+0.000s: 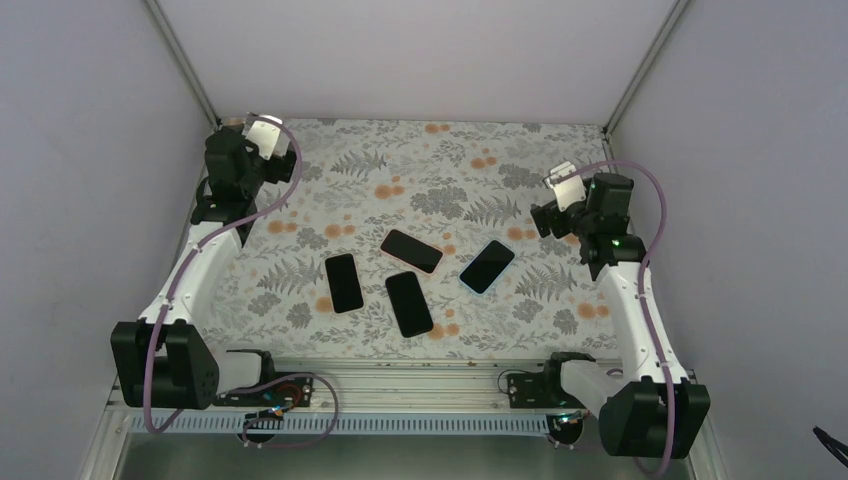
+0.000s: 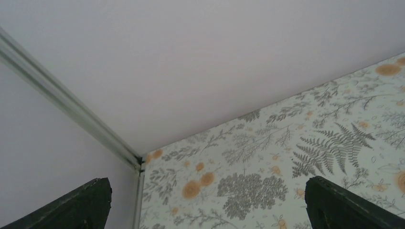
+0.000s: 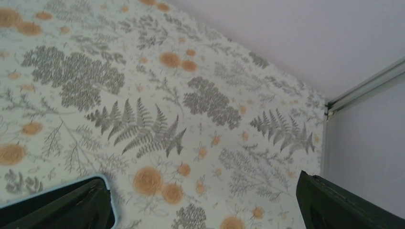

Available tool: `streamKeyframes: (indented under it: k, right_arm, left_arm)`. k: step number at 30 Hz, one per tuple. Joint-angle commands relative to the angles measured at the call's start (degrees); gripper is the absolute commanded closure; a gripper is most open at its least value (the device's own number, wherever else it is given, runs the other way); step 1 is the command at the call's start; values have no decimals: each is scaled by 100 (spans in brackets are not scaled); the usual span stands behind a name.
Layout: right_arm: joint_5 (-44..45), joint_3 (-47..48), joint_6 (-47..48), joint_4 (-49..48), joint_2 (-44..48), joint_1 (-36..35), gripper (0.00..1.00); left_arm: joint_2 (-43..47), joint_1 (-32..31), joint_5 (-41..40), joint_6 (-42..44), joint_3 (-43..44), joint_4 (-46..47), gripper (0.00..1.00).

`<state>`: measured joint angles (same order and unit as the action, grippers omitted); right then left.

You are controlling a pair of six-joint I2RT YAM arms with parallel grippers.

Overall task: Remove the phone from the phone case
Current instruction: Pick up the phone at the center of the board.

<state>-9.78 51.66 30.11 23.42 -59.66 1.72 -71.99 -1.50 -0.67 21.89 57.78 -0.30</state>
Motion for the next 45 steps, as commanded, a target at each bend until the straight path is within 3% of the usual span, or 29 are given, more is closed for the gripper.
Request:
streamKeyframes:
  k: [1, 7, 9, 10, 11, 12, 14, 27, 37, 45]
  right_arm:
    - [-56, 202, 181, 667, 14, 71, 0]
    - [-51, 273, 248, 1048, -90, 86, 0]
    - [-158, 398, 379, 1613, -301, 88, 9]
    - [-289, 454, 535, 1942, -432, 82, 23]
    - [-357, 495, 635, 2262, -581, 84, 48]
    - [-364, 496, 698, 2491, -727, 87, 84]
    - [-363, 407, 798, 2771, -973, 74, 94]
    - [-180, -402, 476, 2159, -2210, -385, 97]
    - [-98, 6, 261, 1823, -3188, -533, 97]
    - [27, 887, 149, 1860, -4229, -816, 97]
  left_arm:
    - [74, 26, -253, 127, 139, -361, 0]
    - [149, 38, -147, 552, 79, -495, 0]
    - [169, 33, 23, 765, 67, -601, 0]
    - [172, 31, 126, 826, 72, -678, 0]
    - [176, 28, 217, 864, 84, -738, 0]
    - [184, 26, 258, 890, 82, -767, 0]
    - [160, 34, 317, 906, 78, -778, 0]
    - [-28, 35, 559, 856, 73, -823, 0]
    - [48, 29, 526, 810, -207, -719, 0]
    - [54, 43, 608, 755, -263, -693, 0]
